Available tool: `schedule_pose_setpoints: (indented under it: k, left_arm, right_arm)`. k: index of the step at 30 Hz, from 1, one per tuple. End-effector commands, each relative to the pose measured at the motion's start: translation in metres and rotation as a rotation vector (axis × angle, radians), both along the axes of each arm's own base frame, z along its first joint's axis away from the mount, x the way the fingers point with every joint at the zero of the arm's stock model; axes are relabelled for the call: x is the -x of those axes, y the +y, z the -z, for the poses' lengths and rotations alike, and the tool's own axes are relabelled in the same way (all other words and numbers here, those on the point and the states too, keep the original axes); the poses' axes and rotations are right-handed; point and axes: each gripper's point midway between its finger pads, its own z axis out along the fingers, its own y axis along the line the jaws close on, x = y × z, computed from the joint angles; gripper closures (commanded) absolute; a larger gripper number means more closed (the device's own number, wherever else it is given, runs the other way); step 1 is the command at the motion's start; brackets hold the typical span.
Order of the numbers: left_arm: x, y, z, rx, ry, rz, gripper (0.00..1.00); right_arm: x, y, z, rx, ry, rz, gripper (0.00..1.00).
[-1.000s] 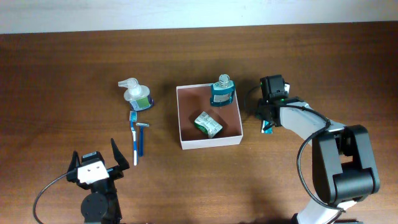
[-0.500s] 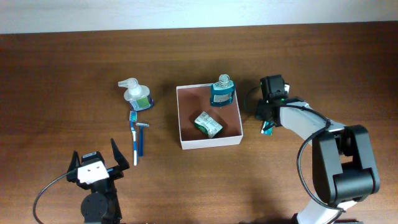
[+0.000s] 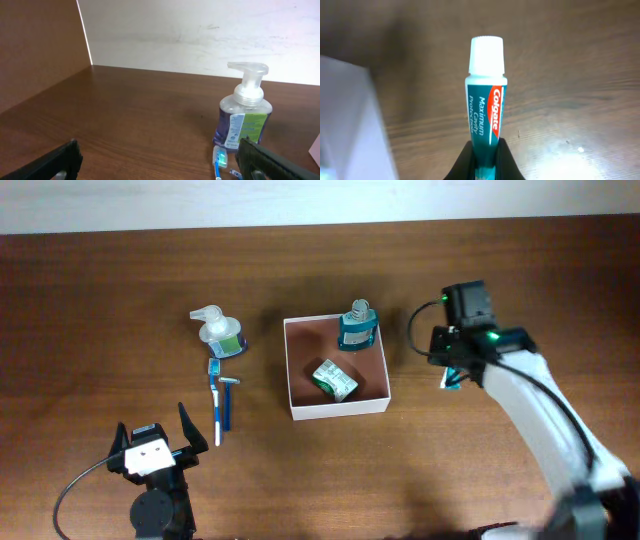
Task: Pack container
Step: 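Grasp the toothpaste tube with the right gripper and lift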
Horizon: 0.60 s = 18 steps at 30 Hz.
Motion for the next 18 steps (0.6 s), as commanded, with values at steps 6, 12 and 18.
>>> schedule_pose_setpoints:
  k: [6,12,18]
  left_arm:
    - [0.001,0.003,0.002,-0.009,0.004,-0.015,0.01]
    - [0.001,0.003,0.002,-0.009,0.004,-0.015,0.01]
    - [0.001,0.003,0.002,-0.009,0.004,-0.015,0.01]
  right_arm:
    - [0.030,0.061,-0.053,-0.191,-0.081,-0.201,0.94]
    - [0.046,0.108,-0.053,-0.221,-0.063,-0.344,0.94]
    - [0.054,0.127,-0.053,-0.224,-0.056,-0.405,0.94]
